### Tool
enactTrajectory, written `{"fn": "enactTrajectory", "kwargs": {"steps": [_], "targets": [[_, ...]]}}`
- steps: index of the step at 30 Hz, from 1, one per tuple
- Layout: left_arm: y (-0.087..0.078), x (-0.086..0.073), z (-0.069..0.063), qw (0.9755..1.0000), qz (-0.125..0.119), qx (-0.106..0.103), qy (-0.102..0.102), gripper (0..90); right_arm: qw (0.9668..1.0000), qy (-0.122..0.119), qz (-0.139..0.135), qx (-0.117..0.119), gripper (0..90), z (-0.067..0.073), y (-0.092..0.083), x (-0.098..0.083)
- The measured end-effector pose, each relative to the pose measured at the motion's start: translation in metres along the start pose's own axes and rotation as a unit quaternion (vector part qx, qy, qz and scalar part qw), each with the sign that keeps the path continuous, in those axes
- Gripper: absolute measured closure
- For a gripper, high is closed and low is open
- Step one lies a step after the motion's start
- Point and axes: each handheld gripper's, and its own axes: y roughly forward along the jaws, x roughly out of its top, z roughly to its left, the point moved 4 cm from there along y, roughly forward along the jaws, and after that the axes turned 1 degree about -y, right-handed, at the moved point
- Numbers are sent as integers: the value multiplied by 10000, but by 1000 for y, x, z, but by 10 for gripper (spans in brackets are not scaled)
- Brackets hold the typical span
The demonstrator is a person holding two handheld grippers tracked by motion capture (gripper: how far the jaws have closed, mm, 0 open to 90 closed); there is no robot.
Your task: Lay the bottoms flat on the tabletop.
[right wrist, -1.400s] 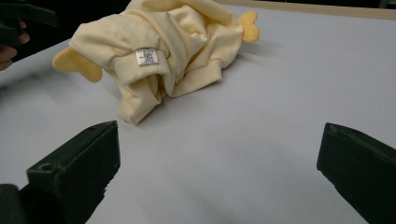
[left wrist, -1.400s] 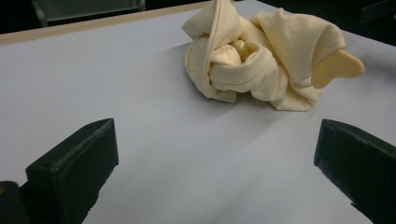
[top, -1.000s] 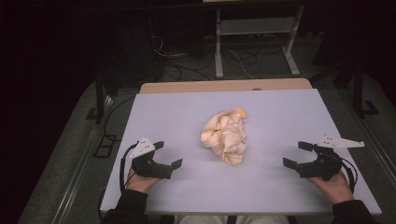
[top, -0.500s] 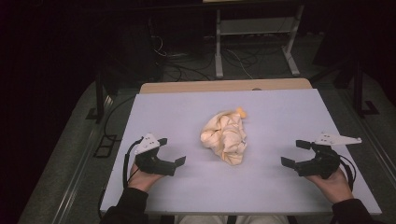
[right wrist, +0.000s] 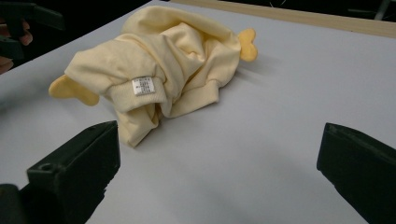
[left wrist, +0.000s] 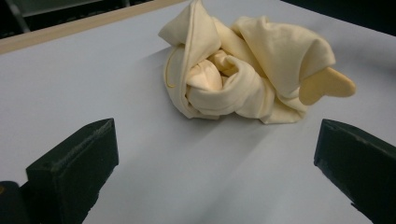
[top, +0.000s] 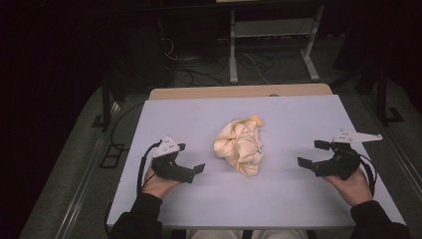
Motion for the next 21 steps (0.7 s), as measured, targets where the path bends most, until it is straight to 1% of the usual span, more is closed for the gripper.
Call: {"fn": "enactTrajectory", "kwargs": {"steps": [8, 11, 16, 21], "targets": [[0, 8, 5, 10000, 28, -2, 20, 0, 10000, -26, 50, 49, 0, -4, 3, 14], [0, 14, 9, 10000, 59, -12, 63, 0, 9999, -95, 100, 58, 0, -5, 6, 20], [1, 20, 13, 9999, 100, -38, 94, 0, 9998, -144, 134, 48, 0, -6, 10, 24], [4, 25, 15, 9999, 105, -44, 87, 0, 9998, -135, 170, 51, 0, -8, 15, 27]]}}
